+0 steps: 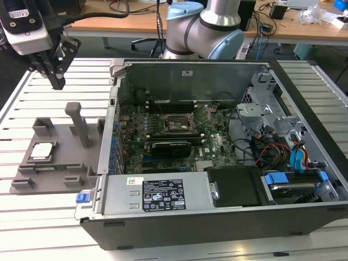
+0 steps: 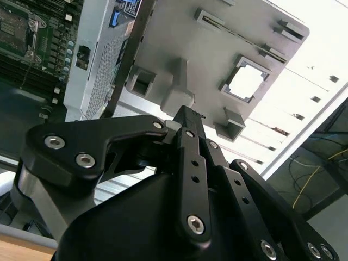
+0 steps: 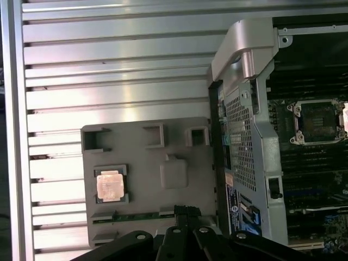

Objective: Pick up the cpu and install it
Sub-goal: 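Reach for the cpu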

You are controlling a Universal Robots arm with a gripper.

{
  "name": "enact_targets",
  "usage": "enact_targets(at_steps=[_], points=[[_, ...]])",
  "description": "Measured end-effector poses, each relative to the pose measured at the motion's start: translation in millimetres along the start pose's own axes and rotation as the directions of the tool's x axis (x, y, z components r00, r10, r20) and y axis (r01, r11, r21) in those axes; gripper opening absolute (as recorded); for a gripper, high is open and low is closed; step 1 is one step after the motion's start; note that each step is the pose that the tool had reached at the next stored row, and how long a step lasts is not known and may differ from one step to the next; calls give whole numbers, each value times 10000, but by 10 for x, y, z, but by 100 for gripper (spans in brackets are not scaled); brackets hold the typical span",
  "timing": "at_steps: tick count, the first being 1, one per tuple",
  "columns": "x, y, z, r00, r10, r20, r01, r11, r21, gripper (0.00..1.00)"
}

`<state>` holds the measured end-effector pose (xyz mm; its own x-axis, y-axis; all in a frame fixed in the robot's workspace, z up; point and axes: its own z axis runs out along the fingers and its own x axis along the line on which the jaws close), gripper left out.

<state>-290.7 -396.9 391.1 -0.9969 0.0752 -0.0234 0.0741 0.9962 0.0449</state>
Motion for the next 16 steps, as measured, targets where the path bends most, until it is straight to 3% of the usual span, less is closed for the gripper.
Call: enact_targets(at_steps=[16], points=[[208, -16, 1, 10000, 0, 0, 0, 10000, 0, 11]])
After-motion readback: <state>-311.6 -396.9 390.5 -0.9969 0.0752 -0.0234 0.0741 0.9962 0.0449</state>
